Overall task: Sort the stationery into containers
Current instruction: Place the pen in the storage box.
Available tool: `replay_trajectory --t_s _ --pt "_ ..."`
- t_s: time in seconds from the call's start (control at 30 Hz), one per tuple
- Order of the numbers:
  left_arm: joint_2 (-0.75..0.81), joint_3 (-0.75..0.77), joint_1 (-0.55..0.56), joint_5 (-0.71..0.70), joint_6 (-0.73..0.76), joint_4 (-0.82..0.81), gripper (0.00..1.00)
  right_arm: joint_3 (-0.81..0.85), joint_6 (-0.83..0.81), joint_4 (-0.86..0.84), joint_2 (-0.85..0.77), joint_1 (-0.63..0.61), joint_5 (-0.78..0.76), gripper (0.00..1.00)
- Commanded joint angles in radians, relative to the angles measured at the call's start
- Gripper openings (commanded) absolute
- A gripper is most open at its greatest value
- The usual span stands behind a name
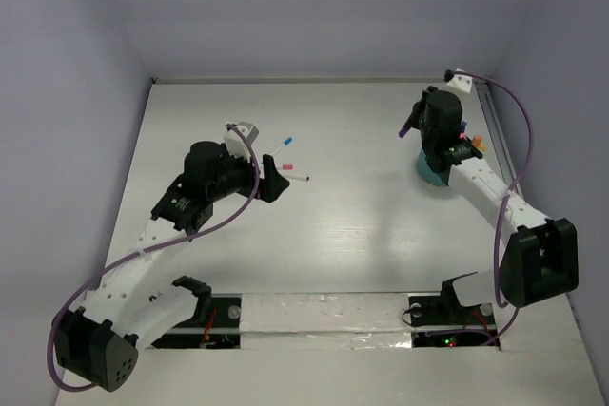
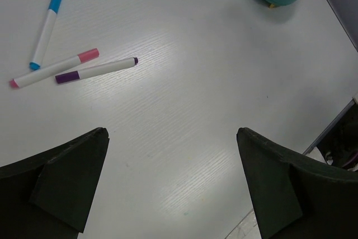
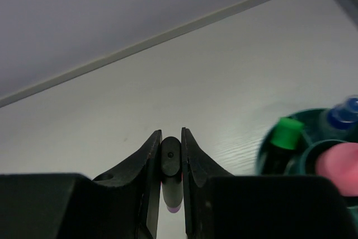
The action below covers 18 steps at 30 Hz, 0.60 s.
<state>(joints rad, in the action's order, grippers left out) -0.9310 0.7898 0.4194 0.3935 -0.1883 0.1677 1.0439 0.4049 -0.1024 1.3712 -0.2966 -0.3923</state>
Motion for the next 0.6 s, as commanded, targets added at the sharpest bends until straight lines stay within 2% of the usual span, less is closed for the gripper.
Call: replay_trajectory --t_s 0.0,0.2,0.33,0.57 --pt "0.032 0.0 0.002 -0.008 0.004 -0.01 0.99 0.031 -0.126 0.042 0.022 0.054 -0.196 0.0" --pt "0.052 -0.004 0.002 -0.008 0.003 -0.005 0.99 0.096 -0.21 0.053 0.104 0.146 -0.252 0.0" --pt "0.058 -0.004 0.002 -0.007 0.003 -0.007 0.99 0.104 -0.261 0.041 0.127 0.155 -0.289 0.0" --pt "0.055 -0.004 0.002 -0.005 0.001 -0.004 0.99 0.107 -0.255 0.023 0.192 0.155 -0.253 0.0"
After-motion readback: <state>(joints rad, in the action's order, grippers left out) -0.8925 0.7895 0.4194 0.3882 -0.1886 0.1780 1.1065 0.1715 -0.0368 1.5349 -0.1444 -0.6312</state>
